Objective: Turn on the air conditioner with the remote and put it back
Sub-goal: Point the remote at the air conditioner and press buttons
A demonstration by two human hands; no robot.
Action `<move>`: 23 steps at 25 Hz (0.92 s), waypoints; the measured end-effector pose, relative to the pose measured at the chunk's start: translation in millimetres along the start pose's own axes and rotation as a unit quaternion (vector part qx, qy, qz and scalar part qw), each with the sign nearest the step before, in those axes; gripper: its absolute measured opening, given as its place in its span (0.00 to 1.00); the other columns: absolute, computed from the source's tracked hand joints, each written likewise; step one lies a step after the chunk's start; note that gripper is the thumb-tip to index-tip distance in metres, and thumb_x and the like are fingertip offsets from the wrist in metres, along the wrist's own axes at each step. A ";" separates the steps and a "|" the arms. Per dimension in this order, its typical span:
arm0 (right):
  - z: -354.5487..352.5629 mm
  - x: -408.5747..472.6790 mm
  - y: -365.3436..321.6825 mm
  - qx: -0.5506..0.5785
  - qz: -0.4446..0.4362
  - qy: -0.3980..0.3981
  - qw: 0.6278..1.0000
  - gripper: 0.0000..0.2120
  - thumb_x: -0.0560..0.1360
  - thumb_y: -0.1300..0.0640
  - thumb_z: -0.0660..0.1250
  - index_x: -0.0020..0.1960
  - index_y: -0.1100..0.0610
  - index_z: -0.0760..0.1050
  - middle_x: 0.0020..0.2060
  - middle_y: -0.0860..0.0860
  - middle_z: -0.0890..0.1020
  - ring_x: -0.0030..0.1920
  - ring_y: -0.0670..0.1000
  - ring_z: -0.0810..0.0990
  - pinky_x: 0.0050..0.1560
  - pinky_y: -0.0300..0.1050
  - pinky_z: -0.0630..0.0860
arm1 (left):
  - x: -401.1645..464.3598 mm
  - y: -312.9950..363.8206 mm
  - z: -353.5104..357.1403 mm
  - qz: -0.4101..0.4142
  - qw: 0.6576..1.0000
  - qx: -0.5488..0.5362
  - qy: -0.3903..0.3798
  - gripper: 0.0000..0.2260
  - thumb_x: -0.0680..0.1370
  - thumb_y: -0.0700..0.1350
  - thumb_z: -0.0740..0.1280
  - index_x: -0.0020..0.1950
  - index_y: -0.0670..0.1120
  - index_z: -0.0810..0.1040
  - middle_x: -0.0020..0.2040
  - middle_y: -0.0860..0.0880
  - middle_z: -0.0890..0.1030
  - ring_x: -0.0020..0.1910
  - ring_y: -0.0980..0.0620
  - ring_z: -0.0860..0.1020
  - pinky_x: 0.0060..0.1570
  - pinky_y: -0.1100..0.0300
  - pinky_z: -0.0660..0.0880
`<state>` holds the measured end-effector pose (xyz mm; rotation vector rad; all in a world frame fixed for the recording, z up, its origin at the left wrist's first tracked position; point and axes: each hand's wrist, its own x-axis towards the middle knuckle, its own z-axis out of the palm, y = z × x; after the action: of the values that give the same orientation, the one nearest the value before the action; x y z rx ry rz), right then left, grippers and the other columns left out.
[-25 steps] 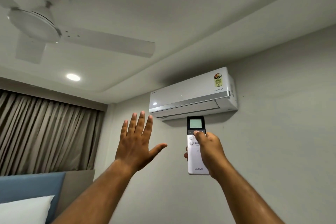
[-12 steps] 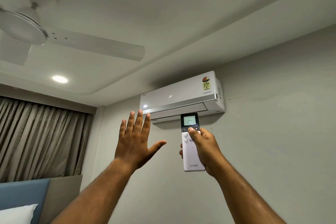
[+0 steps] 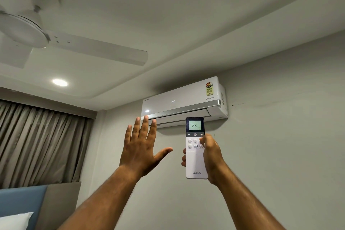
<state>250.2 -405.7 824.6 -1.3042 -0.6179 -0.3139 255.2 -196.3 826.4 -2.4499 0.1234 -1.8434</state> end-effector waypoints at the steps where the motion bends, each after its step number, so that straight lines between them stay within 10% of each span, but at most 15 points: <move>1: -0.4 0.2 0.3 -0.004 -0.004 0.004 1.000 0.20 0.76 0.51 0.52 0.53 0.64 0.74 0.32 0.60 0.83 0.30 0.59 0.82 0.35 0.50 0.82 | -0.2 0.2 0.2 0.000 1.000 0.000 0.000 0.43 0.67 0.76 0.35 0.73 0.51 0.31 0.75 0.46 0.35 0.74 0.45 0.33 0.73 0.45 0.35; 7: 0.2 -2.6 1.0 -0.045 -0.050 0.033 0.997 0.05 0.78 0.55 0.59 0.53 0.54 0.69 0.39 0.62 0.82 0.30 0.56 0.83 0.33 0.48 0.81 | 0.8 2.4 1.7 0.004 1.000 0.006 -0.008 0.44 0.66 0.76 0.34 0.73 0.50 0.32 0.75 0.46 0.35 0.74 0.44 0.33 0.73 0.45 0.36; 23: -3.7 2.0 12.7 -0.063 -0.074 0.027 0.995 0.07 0.80 0.51 0.61 0.53 0.54 0.73 0.45 0.60 0.85 0.36 0.57 0.85 0.35 0.48 0.84 | 2.6 3.3 14.3 0.005 1.000 -0.002 -0.005 0.44 0.67 0.76 0.35 0.74 0.50 0.33 0.76 0.46 0.37 0.74 0.44 0.33 0.73 0.44 0.36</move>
<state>259.7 -405.7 815.1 -1.3689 -0.6595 -0.5153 269.6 -199.8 824.6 -2.4554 0.1392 -1.8290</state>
